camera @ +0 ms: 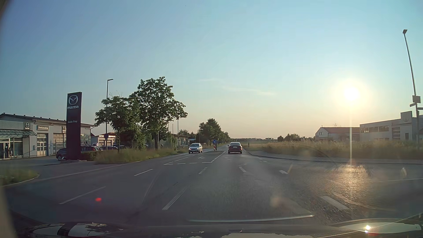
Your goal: Follow the waypoints while adhering to traffic rules and regulations
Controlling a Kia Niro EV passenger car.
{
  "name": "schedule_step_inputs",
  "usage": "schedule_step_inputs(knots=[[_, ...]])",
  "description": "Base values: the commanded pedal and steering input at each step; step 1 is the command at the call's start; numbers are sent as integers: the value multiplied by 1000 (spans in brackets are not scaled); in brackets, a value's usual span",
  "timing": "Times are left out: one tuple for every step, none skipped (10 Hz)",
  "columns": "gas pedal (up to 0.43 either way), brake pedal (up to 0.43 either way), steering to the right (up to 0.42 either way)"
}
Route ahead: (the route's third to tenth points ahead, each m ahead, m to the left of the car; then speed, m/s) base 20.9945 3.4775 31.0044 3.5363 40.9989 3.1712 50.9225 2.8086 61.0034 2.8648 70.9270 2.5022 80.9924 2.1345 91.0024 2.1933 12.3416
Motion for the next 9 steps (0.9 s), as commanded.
schedule_step_inputs(knots=[[287, 18, 10], [287, 18, 4], [287, 18, 3], [287, 18, 4], [287, 18, 5], [287, 18, 6], [287, 18, 8], [287, 18, 10], [287, 12, 12]])
